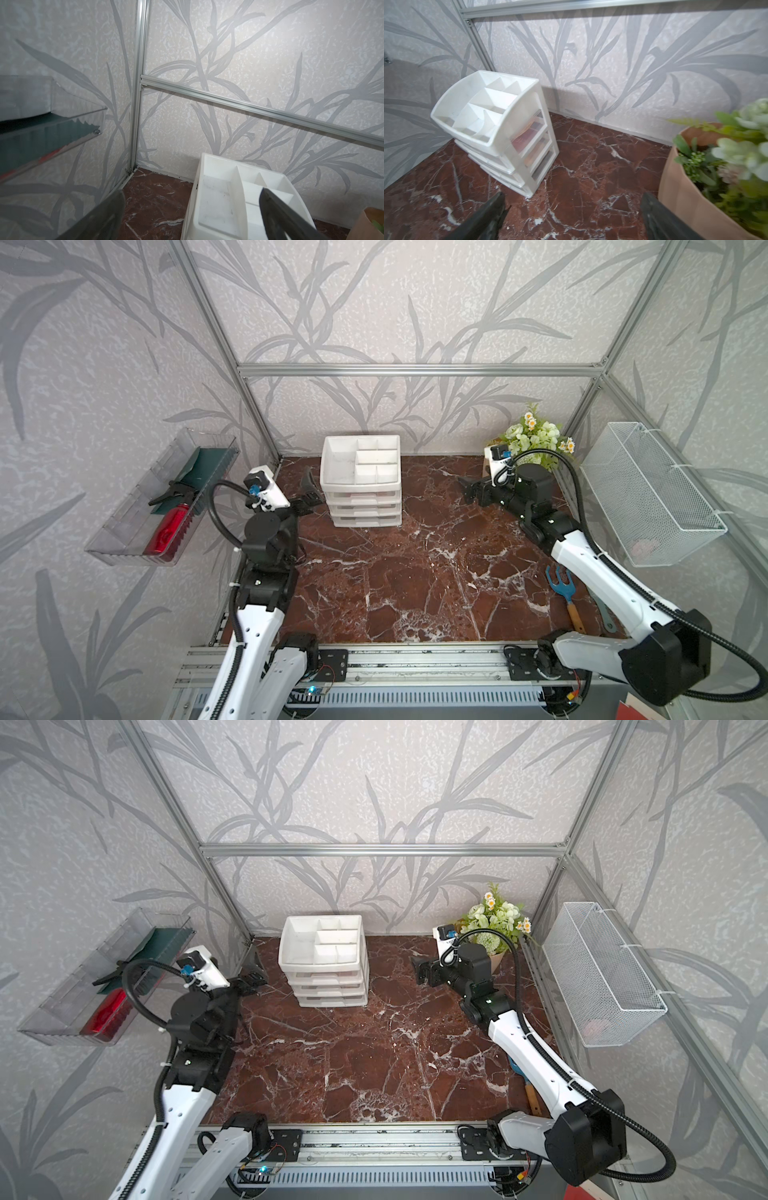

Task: Take the postcards out of the drawer
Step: Adjust the storage box at the center of the board.

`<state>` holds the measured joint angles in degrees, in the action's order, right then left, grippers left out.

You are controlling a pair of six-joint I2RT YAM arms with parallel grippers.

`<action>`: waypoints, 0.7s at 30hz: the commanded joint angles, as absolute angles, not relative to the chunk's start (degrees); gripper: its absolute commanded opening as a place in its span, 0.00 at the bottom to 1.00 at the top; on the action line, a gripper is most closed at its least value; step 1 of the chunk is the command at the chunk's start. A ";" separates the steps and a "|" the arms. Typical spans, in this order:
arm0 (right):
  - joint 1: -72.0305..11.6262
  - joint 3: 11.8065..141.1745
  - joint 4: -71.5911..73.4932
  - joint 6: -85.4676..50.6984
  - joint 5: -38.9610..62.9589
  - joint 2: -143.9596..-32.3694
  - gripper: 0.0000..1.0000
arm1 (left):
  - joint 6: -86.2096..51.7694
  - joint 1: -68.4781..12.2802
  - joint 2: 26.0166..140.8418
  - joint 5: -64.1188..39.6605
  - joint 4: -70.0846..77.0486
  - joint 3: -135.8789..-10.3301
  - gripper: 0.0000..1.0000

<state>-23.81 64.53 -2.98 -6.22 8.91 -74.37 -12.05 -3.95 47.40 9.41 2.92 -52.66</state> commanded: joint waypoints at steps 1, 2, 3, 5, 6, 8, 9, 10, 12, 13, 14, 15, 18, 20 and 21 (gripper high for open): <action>-27.09 71.62 -13.67 -10.42 10.68 -78.65 0.97 | -12.74 -4.06 56.62 5.22 -20.16 -65.93 0.99; -28.15 73.63 -14.79 -10.88 10.62 -80.18 0.95 | -12.53 -4.09 59.05 3.67 -22.90 -69.48 0.99; -29.22 76.20 -16.43 -11.51 10.55 -81.95 0.92 | -12.22 -4.05 61.60 1.66 -25.54 -72.87 0.99; -30.93 80.41 -18.83 -12.54 11.22 -85.18 0.87 | -11.78 -4.10 65.56 -1.59 -28.91 -77.76 0.99; -31.78 82.57 -19.83 -13.26 10.95 -86.82 0.84 | -11.33 -4.07 67.19 -3.42 -30.11 -79.80 0.99; -33.30 86.03 -21.32 -13.98 10.77 -89.67 0.77 | -10.88 -4.13 70.09 -6.52 -31.63 -82.64 0.99; -34.08 87.76 -22.17 -14.23 9.74 -91.22 0.73 | -10.89 -4.11 71.44 -7.19 -32.40 -84.01 0.99; -34.89 89.61 -23.10 -14.32 8.67 -92.71 0.69 | -11.31 -4.07 72.54 -7.04 -32.99 -84.97 0.99; -36.09 93.03 -24.87 -14.55 7.47 -95.61 0.64 | -11.35 -4.09 74.29 -7.82 -33.92 -86.34 0.99; -36.67 94.88 -25.86 -14.74 7.16 -97.18 0.60 | -11.15 -4.10 75.33 -8.19 -35.09 -87.48 0.99; -37.04 96.60 -26.60 -14.84 6.84 -98.83 0.57 | -11.00 -4.05 76.18 -8.33 -36.37 -88.51 0.99; -37.54 98.26 -27.45 -14.95 6.40 -100.55 0.55 | -11.02 -4.07 77.00 -8.11 -37.78 -89.62 0.99; -38.72 102.29 -28.63 -15.31 5.93 -104.12 0.49 | -10.83 -4.16 77.72 -7.21 -39.23 -89.82 0.97; -39.56 104.84 -29.64 -15.62 5.14 -106.10 0.47 | -10.30 -4.22 77.08 -6.65 -39.35 -88.82 0.97; -40.07 106.28 -30.32 -15.65 4.49 -107.26 0.46 | -10.15 -4.26 76.50 -6.17 -39.36 -88.20 0.97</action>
<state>-39.16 102.65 -26.85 -15.05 6.37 -105.75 -11.25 -4.03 78.06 -6.44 -36.29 -87.94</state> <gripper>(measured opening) 0.463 0.971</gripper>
